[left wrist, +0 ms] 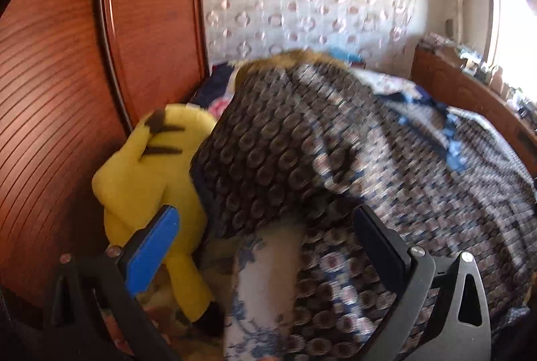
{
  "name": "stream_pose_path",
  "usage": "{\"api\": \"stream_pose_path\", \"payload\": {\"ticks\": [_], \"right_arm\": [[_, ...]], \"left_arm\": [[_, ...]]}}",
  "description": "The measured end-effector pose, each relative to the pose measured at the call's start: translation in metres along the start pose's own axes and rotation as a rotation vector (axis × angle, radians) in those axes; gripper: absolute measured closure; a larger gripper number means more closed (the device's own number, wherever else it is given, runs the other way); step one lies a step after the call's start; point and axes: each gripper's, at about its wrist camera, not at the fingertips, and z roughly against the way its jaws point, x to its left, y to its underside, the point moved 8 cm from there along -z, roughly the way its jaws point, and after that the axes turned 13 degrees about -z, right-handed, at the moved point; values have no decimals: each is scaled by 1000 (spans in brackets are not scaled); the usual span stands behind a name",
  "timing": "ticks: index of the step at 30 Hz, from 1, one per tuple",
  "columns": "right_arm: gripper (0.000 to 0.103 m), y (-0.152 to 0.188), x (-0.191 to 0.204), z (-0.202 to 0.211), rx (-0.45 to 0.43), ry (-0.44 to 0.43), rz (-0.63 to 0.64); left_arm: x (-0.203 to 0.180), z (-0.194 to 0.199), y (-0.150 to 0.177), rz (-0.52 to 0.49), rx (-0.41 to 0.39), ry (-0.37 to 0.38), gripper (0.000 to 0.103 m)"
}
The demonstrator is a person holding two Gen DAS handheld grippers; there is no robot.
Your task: Fold small clothes
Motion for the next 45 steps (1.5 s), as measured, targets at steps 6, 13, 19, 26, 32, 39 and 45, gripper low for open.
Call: {"api": "stream_pose_path", "payload": {"ticks": [6,13,19,26,32,39,45], "right_arm": [[0,2,6,-16,53,-57,-7],[0,-5,15,-29,59,-84,10],[0,0,14,-38,79,-82,14],[0,7,10,-43,98,-97,-4],[0,9,8,-43,102,-89,-15],[0,10,6,-45,105,-93,-20],[0,11,5,-45,112,-100,-25]], "left_arm": [[7,-17,3,9,39,19,0],[-2,-46,11,-48,123,56,11],[4,-53,7,-5,113,126,51],[14,-51,-7,27,57,129,98],[10,-14,-58,-8,-88,99,100],[-39,12,-111,-108,-158,232,100],[-95,25,-108,-223,-119,370,91]]}}
